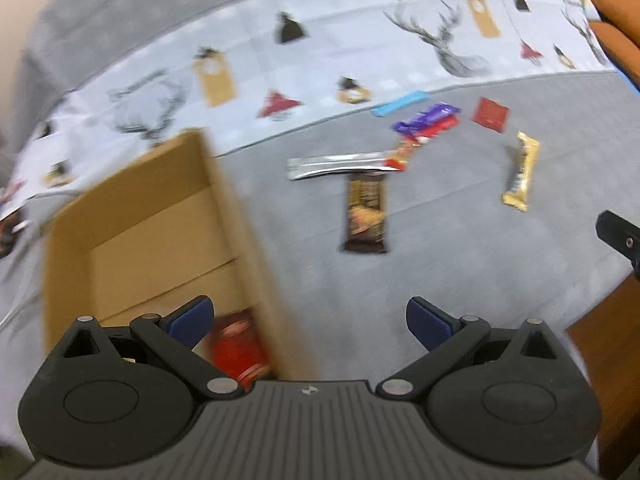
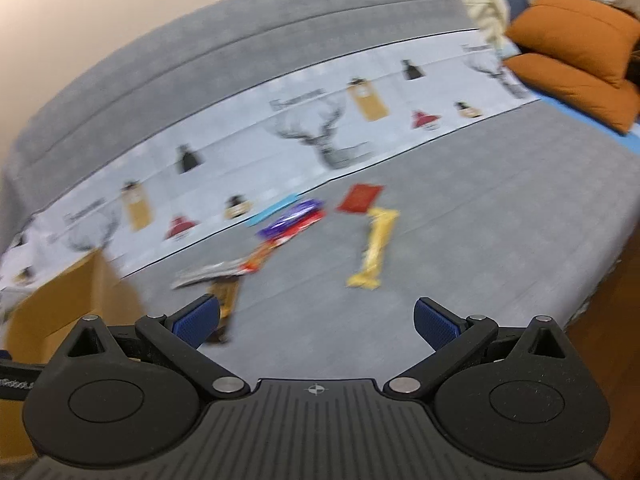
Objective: Organize snacks
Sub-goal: 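Move both tools back toward the remaining snacks on the bed, then grasp the dark biscuit bar with the left tool while the right tool grasps the yellow wafer bar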
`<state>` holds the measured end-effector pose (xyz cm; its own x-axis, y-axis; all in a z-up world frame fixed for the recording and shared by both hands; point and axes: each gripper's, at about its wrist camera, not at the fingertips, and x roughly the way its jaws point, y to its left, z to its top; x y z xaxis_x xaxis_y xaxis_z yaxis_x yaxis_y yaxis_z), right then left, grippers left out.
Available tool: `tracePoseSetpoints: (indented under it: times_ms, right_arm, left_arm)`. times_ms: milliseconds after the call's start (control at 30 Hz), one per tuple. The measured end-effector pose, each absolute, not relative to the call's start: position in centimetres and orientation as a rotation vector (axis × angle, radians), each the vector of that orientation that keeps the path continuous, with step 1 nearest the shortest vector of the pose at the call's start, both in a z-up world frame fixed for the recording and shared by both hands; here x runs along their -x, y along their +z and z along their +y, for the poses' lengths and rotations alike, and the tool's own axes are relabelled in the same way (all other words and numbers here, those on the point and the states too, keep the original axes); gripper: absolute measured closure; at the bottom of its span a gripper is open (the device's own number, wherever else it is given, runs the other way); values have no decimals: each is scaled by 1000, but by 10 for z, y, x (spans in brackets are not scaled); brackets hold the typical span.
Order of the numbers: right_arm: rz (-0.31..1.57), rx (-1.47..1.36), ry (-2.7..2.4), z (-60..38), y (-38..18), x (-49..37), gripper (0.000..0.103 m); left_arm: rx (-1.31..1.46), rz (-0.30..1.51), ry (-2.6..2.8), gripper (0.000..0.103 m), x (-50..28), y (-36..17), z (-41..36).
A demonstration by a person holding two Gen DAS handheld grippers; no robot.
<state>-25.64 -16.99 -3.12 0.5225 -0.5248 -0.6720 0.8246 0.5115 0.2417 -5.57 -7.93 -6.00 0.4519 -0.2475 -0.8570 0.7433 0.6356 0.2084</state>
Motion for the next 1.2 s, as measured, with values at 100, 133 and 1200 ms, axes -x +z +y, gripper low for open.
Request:
tracePoseSetpoints:
  times_ms: [100,133,1200]
  right_arm:
    - [588,-610,-907,-207,-50,250,0]
    - [605,-618,-914,-218,-58,246,0]
    - [890,-549,-1052,-361,-217,118,0]
  left_arm:
    - [-648,922,-663,1,41,-89,-120]
    - [-651,924,-659,1,35,-100,-134]
    - [-500,1088,-698,0,-65,-234,-215]
